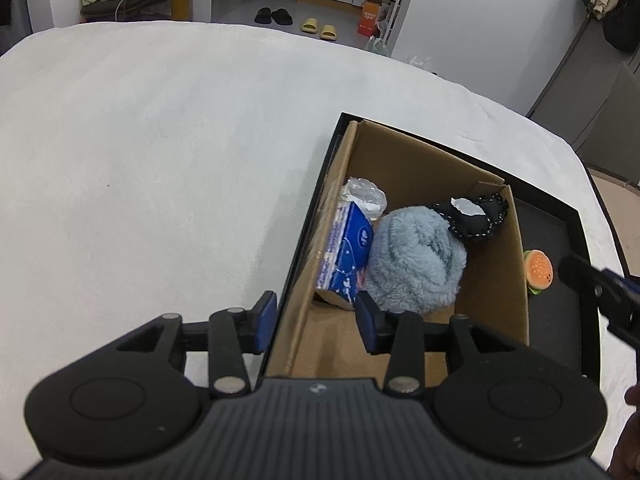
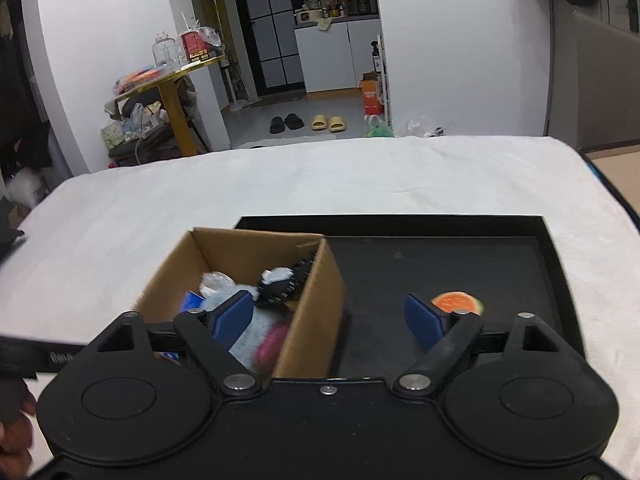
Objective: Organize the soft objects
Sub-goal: 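Move the open right gripper back over the tray to the denim plush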
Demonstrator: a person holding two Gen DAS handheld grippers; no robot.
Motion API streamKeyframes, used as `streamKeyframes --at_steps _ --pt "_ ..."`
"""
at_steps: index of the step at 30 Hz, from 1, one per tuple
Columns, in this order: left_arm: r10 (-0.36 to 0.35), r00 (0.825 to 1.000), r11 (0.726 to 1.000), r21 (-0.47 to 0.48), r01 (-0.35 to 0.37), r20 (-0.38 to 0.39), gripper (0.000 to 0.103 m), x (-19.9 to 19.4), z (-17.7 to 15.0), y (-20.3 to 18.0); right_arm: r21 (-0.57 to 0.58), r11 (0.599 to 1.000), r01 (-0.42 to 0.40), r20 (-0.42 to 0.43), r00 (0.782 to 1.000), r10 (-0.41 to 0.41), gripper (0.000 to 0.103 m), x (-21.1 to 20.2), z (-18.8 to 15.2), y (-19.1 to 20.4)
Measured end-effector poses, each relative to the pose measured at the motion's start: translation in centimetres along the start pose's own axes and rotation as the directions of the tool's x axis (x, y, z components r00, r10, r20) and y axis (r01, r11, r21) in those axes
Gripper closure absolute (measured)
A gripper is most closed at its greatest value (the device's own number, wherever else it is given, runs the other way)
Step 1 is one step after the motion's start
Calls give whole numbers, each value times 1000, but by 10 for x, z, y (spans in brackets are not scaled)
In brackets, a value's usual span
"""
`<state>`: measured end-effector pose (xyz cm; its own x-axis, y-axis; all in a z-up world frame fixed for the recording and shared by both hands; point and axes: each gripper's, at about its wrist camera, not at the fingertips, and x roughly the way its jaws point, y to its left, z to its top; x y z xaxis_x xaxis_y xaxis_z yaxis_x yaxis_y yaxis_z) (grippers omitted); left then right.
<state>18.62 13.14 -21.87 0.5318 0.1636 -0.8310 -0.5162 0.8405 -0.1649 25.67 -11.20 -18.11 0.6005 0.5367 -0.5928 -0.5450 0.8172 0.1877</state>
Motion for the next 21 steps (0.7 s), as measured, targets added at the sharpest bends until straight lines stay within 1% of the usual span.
streamKeyframes --at_steps 4,6,7,9,13,21 --pt "-9 1000 1000 4 9 -7 55 -1 -2 -5 15 1000 21 -18 1000 -21 19 -7 -7 -16" --pt "-16 1000 1000 3 16 -12 49 -2 -3 -7 24 999 41 -28 999 -41 18 -9 -11 -25" --pt "-16 1000 1000 3 17 -12 47 -2 -4 -8 29 998 51 -35 998 -50 17 -10 -13 -29" --pt "-14 1000 1000 5 14 -8 41 -3 -4 -9 54 996 64 -46 997 -62 10 -14 -18 -39" --pt "6 1000 1000 6 -6 -3 35 -3 -6 -12 91 992 83 -67 995 -77 10 -20 -29 -56" --pt "40 999 999 26 -40 6 25 -4 -10 -21 116 986 120 -118 987 -106 7 -25 -53 -77"
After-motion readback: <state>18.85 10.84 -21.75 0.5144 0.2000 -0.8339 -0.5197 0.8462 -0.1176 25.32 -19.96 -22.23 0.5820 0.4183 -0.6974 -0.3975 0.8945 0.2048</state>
